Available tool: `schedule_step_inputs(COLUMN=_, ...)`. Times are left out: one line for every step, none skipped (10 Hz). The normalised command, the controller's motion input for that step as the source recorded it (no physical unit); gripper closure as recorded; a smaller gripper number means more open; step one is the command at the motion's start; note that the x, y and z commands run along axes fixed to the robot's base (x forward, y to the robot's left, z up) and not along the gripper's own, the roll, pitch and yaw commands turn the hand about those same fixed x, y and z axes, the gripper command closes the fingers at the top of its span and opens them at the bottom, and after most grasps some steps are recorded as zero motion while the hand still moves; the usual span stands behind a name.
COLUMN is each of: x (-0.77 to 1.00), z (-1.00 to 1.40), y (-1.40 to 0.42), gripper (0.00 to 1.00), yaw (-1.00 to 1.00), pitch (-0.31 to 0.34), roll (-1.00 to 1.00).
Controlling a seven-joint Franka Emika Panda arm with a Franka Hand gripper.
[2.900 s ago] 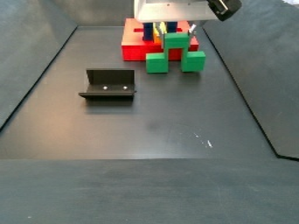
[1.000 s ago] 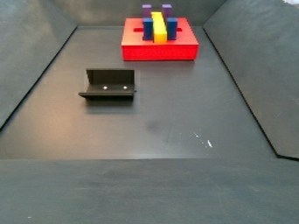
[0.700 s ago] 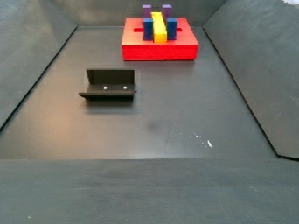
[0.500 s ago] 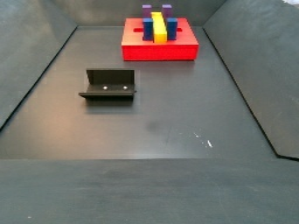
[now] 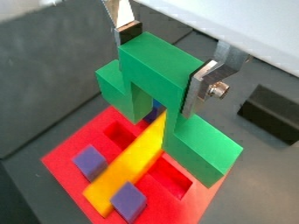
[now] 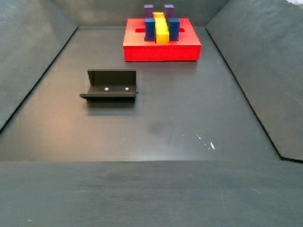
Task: Pick up the green object. Move up. Move to above the board. Insert the green object.
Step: Insert the green object.
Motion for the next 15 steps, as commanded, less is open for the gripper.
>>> schedule_step_inputs(x=-0.11, z=-0.59, y=0.02, gripper=1.0, yaw=0.23, pitch=-0.107, roll=-0.06)
schedule_step_inputs(x=-0.16, z=-0.44, y=0.0, gripper=1.0, yaw=0.37, pitch=-0.113, roll=-0.16)
schedule_step_inputs(x=-0.15, z=-0.3, y=0.0, gripper=1.0, yaw=0.37, pitch=-0.127, roll=-0.22)
schedule_step_inputs(x=0.0, z=-0.16, y=0.0, gripper=1.0, yaw=0.18, pitch=-0.129, roll=-0.19)
schedule_step_inputs(x=0.09, z=-0.15, y=0.0, gripper=1.0, yaw=0.0, pitch=-0.053, roll=-0.03)
schedule_step_inputs(x=0.12, z=-0.19, y=0.0, gripper=1.0, yaw=0.0, pitch=-0.043, roll=-0.02)
schedule_step_inputs(x=0.02, z=-0.2, y=0.0, gripper=1.0, yaw=0.0, pitch=-0.044, roll=0.0)
schedule_step_inputs(x=-0.05, z=-0.2, y=0.03, gripper=1.0, yaw=0.0, pitch=-0.064, roll=0.0)
schedule_step_inputs(x=-0.05, z=-0.21, y=0.0, gripper=1.0, yaw=0.0, pitch=-0.076, roll=0.0)
schedule_step_inputs(x=0.0, z=-0.23, y=0.0, gripper=1.0, yaw=0.0, pitch=-0.041, roll=0.0)
schedule_step_inputs(x=0.0, z=-0.23, y=0.0, gripper=1.0, yaw=0.0, pitch=-0.049, roll=0.0)
schedule_step_inputs(x=0.0, z=-0.19, y=0.0, gripper=1.0, yaw=0.0, pitch=-0.037, roll=0.02)
schedule_step_inputs(x=-0.04, z=-0.2, y=0.0, gripper=1.0, yaw=0.0, pitch=-0.049, roll=0.03)
schedule_step_inputs(x=-0.08, z=-0.18, y=0.02, gripper=1.0, yaw=0.0, pitch=-0.05, roll=0.03)
schedule_step_inputs(x=-0.05, z=-0.15, y=0.02, gripper=1.0, yaw=0.0, pitch=-0.033, roll=0.03)
